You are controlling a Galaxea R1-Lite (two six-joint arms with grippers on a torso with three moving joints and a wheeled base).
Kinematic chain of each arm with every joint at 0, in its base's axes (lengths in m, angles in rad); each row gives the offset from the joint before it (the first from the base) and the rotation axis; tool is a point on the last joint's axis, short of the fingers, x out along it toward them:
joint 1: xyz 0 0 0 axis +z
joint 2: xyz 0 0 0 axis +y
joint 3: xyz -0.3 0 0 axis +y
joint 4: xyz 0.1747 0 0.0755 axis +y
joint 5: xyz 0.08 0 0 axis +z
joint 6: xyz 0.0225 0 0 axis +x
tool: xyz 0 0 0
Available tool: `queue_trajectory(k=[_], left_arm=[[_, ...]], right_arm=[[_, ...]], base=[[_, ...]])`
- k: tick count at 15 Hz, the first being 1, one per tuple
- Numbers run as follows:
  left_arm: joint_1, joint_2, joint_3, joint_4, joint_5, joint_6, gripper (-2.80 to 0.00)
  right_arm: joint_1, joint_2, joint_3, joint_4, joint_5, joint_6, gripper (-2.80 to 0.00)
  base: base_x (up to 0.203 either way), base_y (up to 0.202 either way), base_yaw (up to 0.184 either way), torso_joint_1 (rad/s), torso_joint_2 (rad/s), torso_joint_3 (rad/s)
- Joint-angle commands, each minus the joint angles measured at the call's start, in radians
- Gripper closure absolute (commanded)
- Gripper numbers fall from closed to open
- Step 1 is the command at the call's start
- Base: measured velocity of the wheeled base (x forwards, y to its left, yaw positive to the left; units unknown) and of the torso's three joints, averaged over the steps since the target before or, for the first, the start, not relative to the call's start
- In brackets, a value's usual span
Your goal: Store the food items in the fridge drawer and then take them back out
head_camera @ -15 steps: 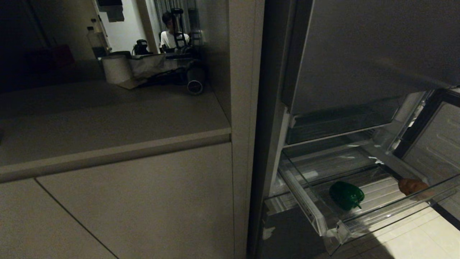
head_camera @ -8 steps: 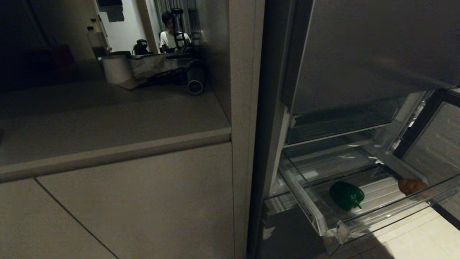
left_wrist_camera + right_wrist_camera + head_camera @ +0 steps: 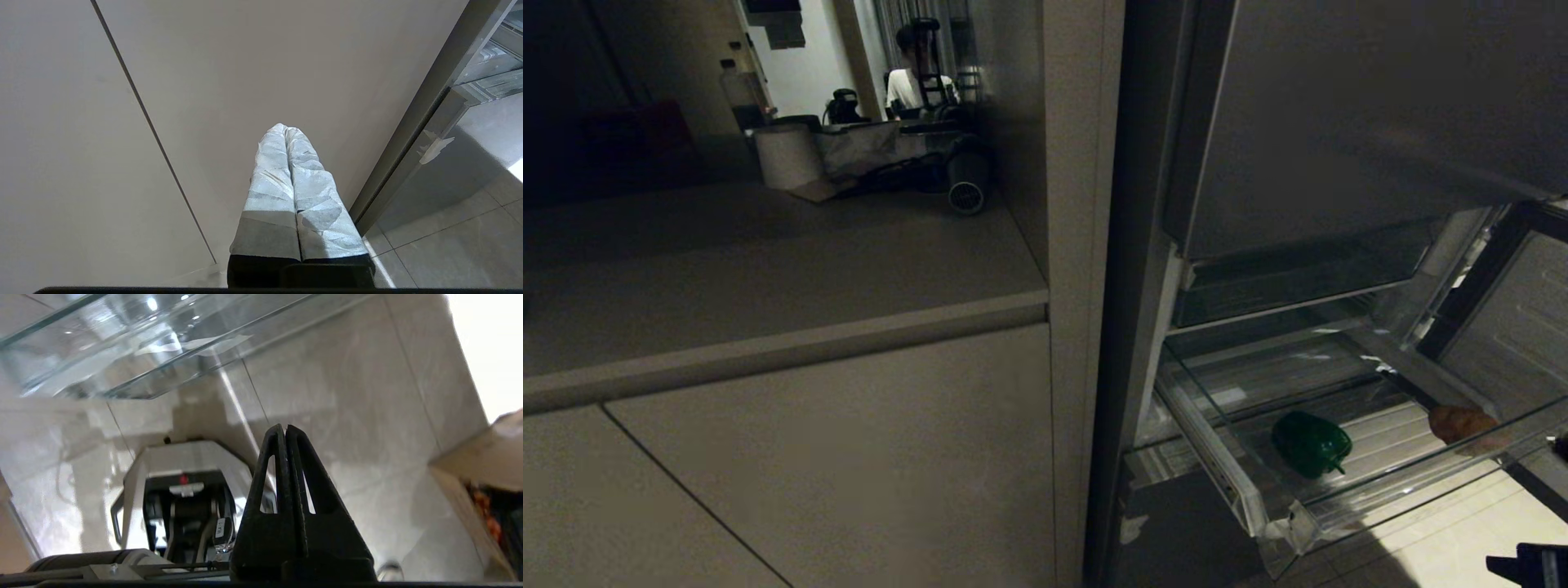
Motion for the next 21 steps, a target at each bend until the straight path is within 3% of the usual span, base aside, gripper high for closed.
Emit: queue_trajectory(k=[1,7,13,21], left_arm=[[0.0,0.002,0.0,0.001,0.0,-0.001,0.0],[0.0,0.002,-0.001,0.001,0.0,-0.001,0.0],[0.0,0.002,0.0,0.001,0.0,0.0,0.0],[0.0,0.002,0.0,0.001,0.0,-0.001,0.0]], right_arm=[[-0.011,0.17,-0.013,-0.026,0.0,0.0,0.0],[-0.017,0.461,-0.041,-0.335,0.004,-0.005,0.0],[-0.016,0.599,-0.183,-0.378,0.099,-0.009,0.0],[-0.013,0.918,-0.401,-0.615,0.199,-0.054,0.0]], base=[[0.0,0.0,0.0,0.0,0.0,0.0],[0.0,0.0,0.0,0.0,0.0,0.0],[0.0,0.0,0.0,0.0,0.0,0.0],[0.0,0.0,0.0,0.0,0.0,0.0]])
